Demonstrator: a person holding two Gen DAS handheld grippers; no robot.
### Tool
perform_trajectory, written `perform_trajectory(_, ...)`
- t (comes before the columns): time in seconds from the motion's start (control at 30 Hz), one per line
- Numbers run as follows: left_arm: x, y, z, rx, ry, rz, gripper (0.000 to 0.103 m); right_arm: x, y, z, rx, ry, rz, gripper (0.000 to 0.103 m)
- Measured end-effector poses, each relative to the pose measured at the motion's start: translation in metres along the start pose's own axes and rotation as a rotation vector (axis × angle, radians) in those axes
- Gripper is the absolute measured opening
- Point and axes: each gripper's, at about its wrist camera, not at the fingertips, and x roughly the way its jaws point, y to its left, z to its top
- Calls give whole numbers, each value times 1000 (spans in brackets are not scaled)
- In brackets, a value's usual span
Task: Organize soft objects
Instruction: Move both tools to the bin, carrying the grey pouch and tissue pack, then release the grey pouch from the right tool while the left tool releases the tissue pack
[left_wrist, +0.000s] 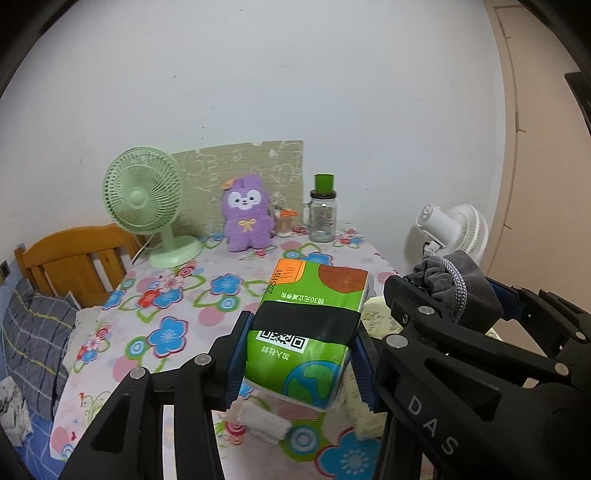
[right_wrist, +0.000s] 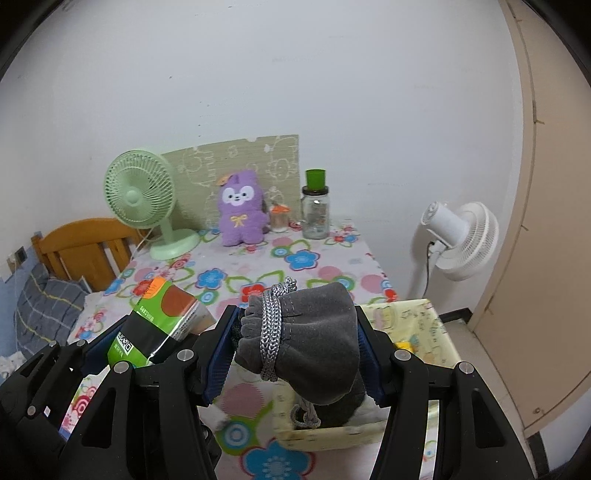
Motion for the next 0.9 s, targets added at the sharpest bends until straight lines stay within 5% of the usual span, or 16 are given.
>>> perform_trajectory(0.9,58,-90,3,42,79,-84,51,42,-99,-6,59,63,-13,62)
